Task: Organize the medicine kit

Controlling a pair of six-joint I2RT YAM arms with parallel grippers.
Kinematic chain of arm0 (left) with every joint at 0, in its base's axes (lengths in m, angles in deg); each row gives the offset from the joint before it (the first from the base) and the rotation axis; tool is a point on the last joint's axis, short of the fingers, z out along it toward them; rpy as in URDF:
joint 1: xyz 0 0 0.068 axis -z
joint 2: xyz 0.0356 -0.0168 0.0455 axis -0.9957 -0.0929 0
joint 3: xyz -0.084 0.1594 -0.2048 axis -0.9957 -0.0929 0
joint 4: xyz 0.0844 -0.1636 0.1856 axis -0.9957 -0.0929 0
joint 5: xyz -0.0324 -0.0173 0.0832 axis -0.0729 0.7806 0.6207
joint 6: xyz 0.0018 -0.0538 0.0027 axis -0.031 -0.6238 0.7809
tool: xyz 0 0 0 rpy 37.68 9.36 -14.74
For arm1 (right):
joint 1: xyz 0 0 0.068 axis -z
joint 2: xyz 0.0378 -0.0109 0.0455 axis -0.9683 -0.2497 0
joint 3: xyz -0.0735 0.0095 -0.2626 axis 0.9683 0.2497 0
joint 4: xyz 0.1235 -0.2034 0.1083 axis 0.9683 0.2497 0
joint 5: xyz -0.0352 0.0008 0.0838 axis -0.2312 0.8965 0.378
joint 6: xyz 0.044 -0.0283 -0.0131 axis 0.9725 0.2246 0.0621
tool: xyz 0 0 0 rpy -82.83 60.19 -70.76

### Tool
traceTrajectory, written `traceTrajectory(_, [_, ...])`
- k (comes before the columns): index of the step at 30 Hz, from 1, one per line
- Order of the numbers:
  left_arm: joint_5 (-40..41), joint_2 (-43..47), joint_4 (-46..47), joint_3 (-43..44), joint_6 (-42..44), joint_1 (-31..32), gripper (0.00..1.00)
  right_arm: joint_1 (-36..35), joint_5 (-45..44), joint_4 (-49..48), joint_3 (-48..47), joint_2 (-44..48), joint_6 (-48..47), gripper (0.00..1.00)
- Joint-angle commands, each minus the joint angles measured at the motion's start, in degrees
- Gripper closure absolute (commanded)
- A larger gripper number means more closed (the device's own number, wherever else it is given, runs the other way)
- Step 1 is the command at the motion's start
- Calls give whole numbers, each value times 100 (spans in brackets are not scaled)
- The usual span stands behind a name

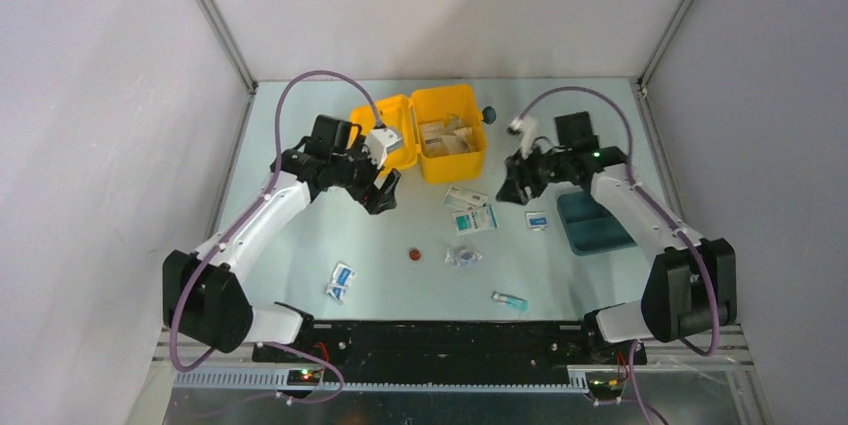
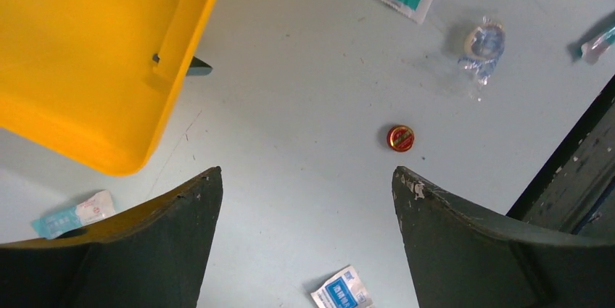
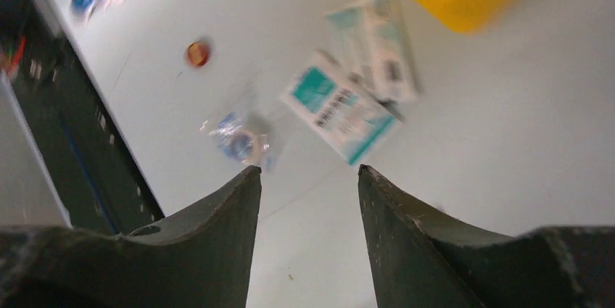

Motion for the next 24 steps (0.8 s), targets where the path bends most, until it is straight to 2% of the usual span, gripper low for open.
traceTrajectory(1, [21,406,15,-157,360,5,8,-1041,879,758,-230,-342,-3243,43])
traceTrajectory(6, [346,519,18,-333,6,-11,7,-1684,725,1281,-344,-999,-5274,39])
traceTrajectory(12, [265,586,171,-490,-1012,-154,6,-2084,731,2010,-840,-1662,-6456,28])
traceTrajectory(17, [251,726,286,-619,-1204,-237,6,-2453,454,2191,-949,-2027,-6630,26])
traceTrajectory(24, [388,840,297,-711,-1422,-241,7,-2771,255,2319,-950,-2421,-6773,32])
